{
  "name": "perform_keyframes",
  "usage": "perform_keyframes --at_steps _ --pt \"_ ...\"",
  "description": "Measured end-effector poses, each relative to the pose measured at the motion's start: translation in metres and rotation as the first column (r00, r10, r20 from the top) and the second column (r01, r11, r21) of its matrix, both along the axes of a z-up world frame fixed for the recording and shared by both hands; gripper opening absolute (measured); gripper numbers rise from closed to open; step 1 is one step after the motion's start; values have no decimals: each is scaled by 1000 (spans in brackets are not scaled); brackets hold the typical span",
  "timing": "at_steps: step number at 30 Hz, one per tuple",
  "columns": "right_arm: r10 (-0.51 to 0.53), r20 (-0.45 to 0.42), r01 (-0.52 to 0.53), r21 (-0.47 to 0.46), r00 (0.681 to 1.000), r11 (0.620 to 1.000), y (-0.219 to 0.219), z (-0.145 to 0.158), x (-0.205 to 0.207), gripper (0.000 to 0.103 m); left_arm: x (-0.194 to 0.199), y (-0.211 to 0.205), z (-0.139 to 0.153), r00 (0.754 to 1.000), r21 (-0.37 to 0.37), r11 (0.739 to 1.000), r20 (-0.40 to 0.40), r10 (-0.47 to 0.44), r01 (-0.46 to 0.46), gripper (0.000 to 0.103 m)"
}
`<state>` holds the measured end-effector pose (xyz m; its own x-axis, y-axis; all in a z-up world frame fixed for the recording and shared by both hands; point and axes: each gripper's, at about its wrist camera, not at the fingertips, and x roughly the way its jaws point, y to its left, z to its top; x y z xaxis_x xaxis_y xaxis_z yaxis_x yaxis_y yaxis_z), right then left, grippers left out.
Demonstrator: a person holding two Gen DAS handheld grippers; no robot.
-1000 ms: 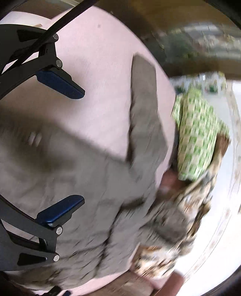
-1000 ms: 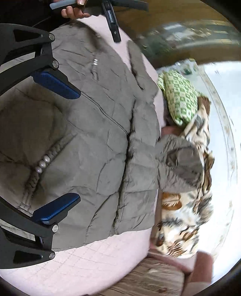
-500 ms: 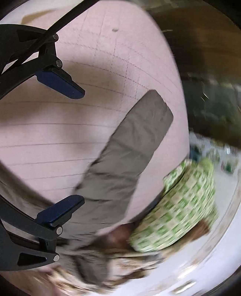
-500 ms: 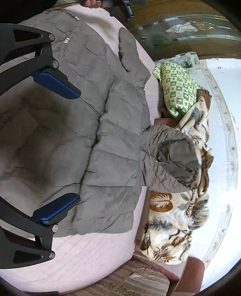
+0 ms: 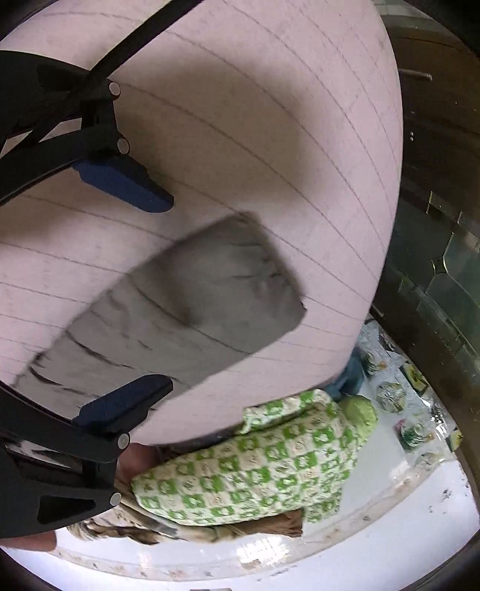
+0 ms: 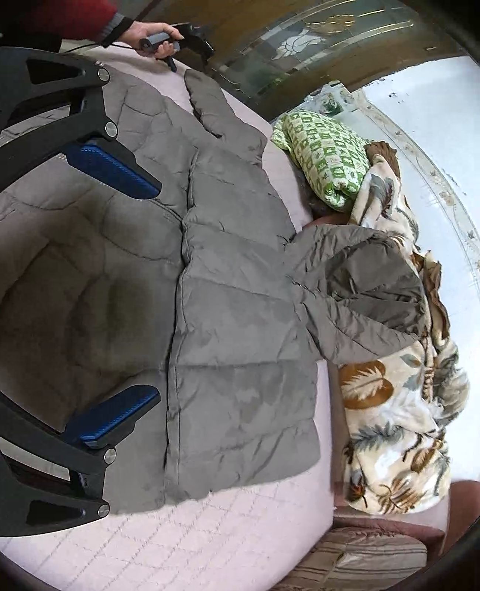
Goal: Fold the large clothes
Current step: 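Reach the left gripper to the other sleeve cuff and grasp it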
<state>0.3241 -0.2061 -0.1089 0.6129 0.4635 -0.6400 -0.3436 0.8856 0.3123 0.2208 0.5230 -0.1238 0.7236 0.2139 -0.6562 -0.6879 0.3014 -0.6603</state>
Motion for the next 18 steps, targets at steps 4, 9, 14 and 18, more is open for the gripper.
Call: perform_keyframes --at_steps 4,9,14,18 --pt "25 9 -25 -28 1000 999 14 -3 0 102 20 10 -5 999 4 1000 42 -4 4 89" --pt "18 10 -18 -21 1000 1000 16 -4 4 102 37 18 -11 1000 8 1000 -10 16 -16 14" --pt "2 6 -2 -14 1000 1000 12 -5 5 102 38 2 14 999 105 994 -27 19 -16 13" --pt "-15 17 15 1 1000 1000 8 -1 3 102 40 -29 68 999 258 965 17 -40 35 12"
